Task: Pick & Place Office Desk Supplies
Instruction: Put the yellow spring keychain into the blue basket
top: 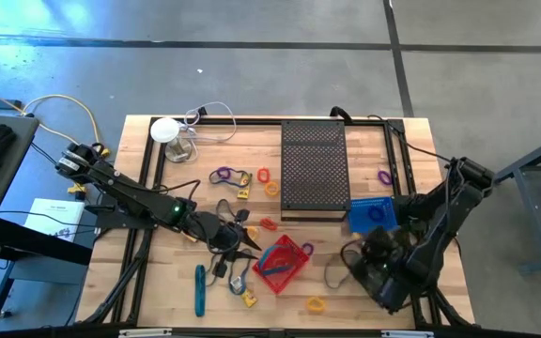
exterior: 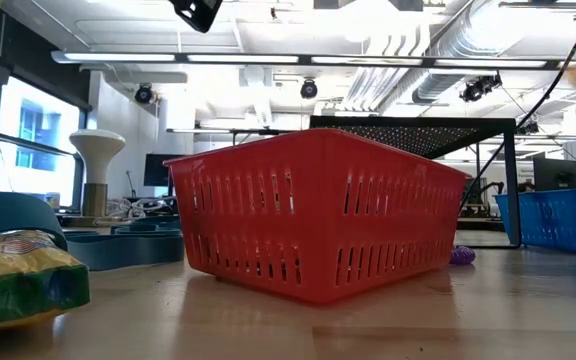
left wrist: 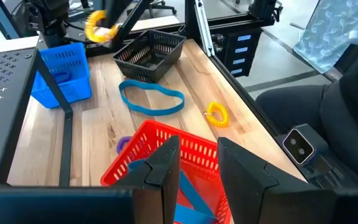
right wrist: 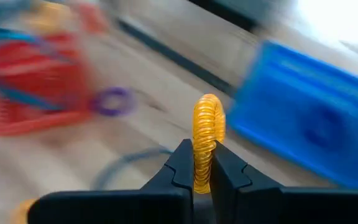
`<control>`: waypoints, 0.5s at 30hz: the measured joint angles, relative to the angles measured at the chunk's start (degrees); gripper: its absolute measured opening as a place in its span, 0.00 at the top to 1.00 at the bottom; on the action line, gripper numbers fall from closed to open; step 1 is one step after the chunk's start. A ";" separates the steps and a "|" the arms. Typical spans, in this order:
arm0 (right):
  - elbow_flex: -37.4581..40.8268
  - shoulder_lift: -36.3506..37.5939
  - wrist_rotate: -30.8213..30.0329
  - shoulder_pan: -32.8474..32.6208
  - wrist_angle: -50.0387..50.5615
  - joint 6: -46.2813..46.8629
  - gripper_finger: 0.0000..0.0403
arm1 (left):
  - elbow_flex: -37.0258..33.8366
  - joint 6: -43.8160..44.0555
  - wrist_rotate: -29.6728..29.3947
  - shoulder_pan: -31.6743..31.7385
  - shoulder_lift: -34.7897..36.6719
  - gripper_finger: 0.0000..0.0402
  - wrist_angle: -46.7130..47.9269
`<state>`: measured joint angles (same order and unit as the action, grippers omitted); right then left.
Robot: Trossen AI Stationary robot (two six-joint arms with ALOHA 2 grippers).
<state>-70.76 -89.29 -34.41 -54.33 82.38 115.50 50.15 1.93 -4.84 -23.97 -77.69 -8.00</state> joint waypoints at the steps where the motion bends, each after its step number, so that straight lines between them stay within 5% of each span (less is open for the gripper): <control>1: 0.00 -0.01 2.60 0.09 3.20 3.09 0.97 | 0.00 0.01 0.02 0.00 0.00 0.74 0.13; 4: 0.35 0.14 7.08 0.88 7.46 8.04 0.97 | 0.00 0.00 0.02 0.00 0.00 0.74 0.34; 15: 11.47 0.95 17.15 12.01 7.69 0.99 0.97 | 0.00 -0.02 0.00 0.22 0.00 0.74 0.29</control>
<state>-59.29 -88.34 -17.27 -42.32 90.07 116.49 50.15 1.91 -4.84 -23.75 -77.69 -7.71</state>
